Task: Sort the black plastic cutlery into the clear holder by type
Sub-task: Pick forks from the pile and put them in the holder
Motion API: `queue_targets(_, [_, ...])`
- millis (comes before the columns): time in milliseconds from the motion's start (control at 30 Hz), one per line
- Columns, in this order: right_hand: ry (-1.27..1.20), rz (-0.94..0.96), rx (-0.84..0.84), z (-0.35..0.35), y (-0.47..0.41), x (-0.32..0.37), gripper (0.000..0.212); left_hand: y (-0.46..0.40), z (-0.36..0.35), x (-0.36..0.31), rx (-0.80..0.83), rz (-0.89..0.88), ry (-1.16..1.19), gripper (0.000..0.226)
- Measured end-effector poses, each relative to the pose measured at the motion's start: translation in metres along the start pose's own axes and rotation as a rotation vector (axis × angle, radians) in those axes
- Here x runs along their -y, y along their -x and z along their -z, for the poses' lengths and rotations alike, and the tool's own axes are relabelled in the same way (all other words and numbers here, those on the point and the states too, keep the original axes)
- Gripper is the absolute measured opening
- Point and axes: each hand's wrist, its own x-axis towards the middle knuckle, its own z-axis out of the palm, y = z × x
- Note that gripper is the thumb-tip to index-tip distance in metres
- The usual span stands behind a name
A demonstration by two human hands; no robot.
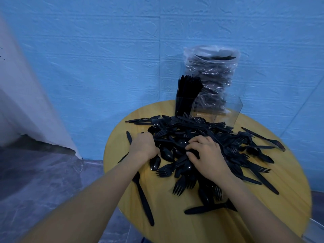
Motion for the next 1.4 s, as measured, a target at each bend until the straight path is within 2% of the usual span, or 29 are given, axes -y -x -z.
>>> queue_targets(233, [-0.034,-0.003,-0.011,0.000,0.001,-0.001,0.022,0.004,0.008,-0.005,0.051,0.004,-0.119,0.024])
queue_targets(433, [-0.037,-0.020,0.006,0.003,0.000,-0.003,0.022,0.001,0.011,-0.003,0.152,0.046,-0.005,0.022])
queue_targets(533, [-0.042,-0.048,0.000,0.005,0.000,-0.004,0.021,0.001,0.012,0.001,0.198,0.052,0.075,0.030])
queue_targets(767, [0.000,-0.115,-0.019,0.006,-0.001,-0.007,0.021,0.015,0.029,0.017,0.209,-0.060,0.106,0.037])
queue_targets(933, [0.024,-0.115,-0.028,0.002,-0.004,0.001,0.020,0.021,0.026,0.041,0.114,-0.047,0.116,0.007])
queue_targets(1133, [-0.034,-0.039,-0.101,-0.005,-0.007,0.014,0.023,0.020,0.015,0.066,-0.130,-0.111,0.072,0.015])
queue_targets(1267, [0.034,0.125,0.088,-0.010,-0.010,0.031,0.048,0.021,0.014,0.080,-0.284,-0.138,0.112,0.019])
queue_targets(1333, [0.120,0.120,0.156,-0.015,-0.014,0.034,0.055,0.021,0.012,0.087,-0.358,-0.147,0.224,0.022])
queue_targets(1400, [0.143,0.072,0.162,-0.018,-0.017,0.034,0.053,0.021,0.008,0.093,-0.409,-0.147,0.326,0.025])
